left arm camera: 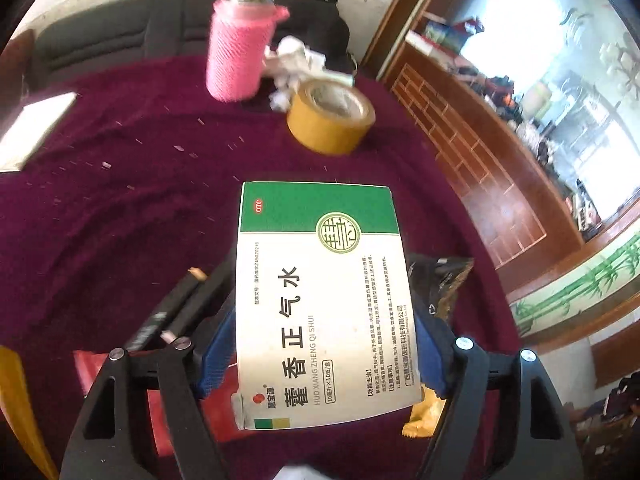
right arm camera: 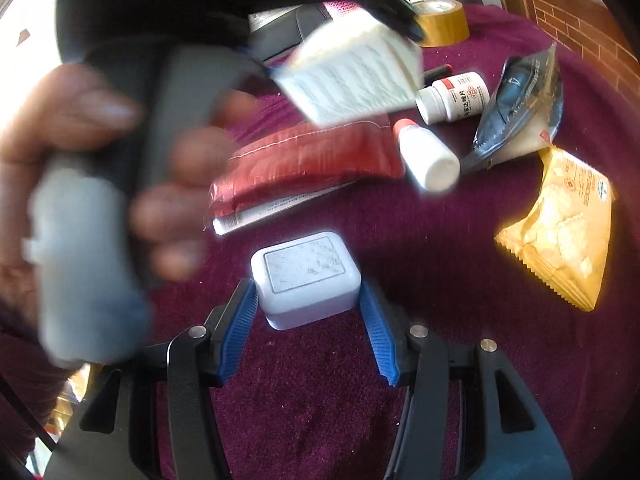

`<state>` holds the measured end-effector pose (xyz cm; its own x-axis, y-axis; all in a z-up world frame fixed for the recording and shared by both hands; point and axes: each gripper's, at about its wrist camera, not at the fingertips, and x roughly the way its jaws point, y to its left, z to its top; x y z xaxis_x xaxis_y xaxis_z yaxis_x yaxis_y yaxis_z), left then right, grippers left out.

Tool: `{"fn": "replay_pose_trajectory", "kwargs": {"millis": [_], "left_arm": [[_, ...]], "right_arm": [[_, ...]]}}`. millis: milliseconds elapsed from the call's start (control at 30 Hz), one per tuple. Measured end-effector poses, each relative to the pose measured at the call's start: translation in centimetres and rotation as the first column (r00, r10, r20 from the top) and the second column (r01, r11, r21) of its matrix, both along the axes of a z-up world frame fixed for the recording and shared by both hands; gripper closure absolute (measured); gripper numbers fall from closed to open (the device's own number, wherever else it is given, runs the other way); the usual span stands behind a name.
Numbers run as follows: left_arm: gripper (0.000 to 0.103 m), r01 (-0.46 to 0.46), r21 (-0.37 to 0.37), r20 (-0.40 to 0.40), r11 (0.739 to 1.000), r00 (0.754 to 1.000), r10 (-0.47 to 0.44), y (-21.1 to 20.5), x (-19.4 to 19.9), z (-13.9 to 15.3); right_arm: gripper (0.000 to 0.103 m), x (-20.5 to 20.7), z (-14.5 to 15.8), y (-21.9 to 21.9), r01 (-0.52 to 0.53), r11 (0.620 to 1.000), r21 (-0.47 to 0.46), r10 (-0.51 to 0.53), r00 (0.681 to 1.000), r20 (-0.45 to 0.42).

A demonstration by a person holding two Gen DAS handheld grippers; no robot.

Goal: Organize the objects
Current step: 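Carry the soap box and green medicine box over the tray with both grippers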

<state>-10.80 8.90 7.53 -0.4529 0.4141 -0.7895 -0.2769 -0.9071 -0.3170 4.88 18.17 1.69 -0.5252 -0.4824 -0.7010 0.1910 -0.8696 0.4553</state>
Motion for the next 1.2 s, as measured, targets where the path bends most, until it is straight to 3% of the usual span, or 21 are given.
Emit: {"fn": "replay_pose_trajectory", "kwargs": {"millis": [233,433,533,633,833,1033,1100,1200], "left_arm": [[0.032,-0.074,0.049,-0.151,0.996,0.985,0.080,-10.4,8.1,6.3],[0.032,-0.184,0.025,-0.206,0.983,0.961,0.185,-20.7,15.7,7.7],[0.032,-0.252,-0.016,-0.218,0.968,0.945,0.242,-25.7,19.0,7.1],[0.032,-0.324,-0.066,-0.198,0.944,0.931,0.306,-30.1,21.2,5.8],[0.032,-0.431,-0.118,-0.108,0.895,0.901,0.420,-37.3,23.2,2.0],[0.032,-0.432,-0.148,-0.002,0.890,0.900,0.436,-38.4,21.3,-2.5],[0.032,-0.422,-0.137,0.050,0.896,0.900,0.432,-39.1,20.6,-3.9],[0.038,-0.413,-0.160,0.044,0.897,0.904,0.424,-39.3,19.8,-3.8]], "right_arm": [[0.051,0.0,0.1,0.1,0.000,1.000,0.008,0.000,1.000,-0.008],[0.053,-0.9,-0.2,-1.6,0.016,0.998,0.061,-0.013,0.999,-0.044],[0.053,-0.7,0.0,-2.0,0.014,0.997,0.081,-0.010,0.998,-0.055],[0.053,0.0,0.9,-2.0,0.010,0.999,0.033,-0.008,0.999,-0.031],[0.053,2.1,6.0,-6.8,-0.100,0.995,0.004,0.100,0.991,-0.086],[0.052,1.8,8.1,-15.8,-0.275,0.959,-0.072,0.272,0.961,-0.048],[0.052,1.4,7.7,-19.0,-0.311,0.948,-0.069,0.310,0.951,-0.020],[0.052,0.2,6.0,-23.6,-0.350,0.932,-0.095,0.356,0.933,0.058]]}}
